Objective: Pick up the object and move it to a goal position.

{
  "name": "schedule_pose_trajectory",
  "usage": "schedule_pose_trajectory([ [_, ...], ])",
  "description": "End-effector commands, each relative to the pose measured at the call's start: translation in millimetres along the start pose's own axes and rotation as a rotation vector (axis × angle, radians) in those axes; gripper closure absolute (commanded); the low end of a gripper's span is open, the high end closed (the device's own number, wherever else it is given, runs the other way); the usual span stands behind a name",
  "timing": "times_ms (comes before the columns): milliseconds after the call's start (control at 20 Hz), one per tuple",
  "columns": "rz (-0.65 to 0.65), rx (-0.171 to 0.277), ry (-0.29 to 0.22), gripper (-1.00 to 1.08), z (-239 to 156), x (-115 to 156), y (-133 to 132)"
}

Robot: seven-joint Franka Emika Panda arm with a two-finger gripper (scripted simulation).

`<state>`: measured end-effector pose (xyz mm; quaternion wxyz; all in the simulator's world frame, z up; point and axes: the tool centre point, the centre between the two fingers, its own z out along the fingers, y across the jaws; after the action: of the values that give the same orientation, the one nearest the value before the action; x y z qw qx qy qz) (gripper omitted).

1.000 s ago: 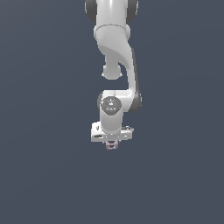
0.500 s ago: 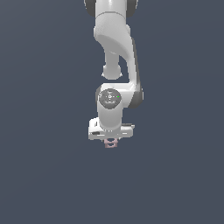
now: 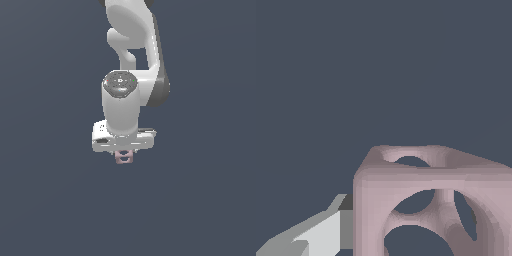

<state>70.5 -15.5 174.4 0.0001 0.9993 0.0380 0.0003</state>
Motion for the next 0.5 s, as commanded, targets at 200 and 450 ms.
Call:
schedule_pose_trajectory([
  [200, -0.001, 0.000, 0.000, 1.08, -71.0, 11.6, 7.5],
  [450, -0.001, 0.000, 0.000, 1.08, -120.5, 20.6, 13.0],
])
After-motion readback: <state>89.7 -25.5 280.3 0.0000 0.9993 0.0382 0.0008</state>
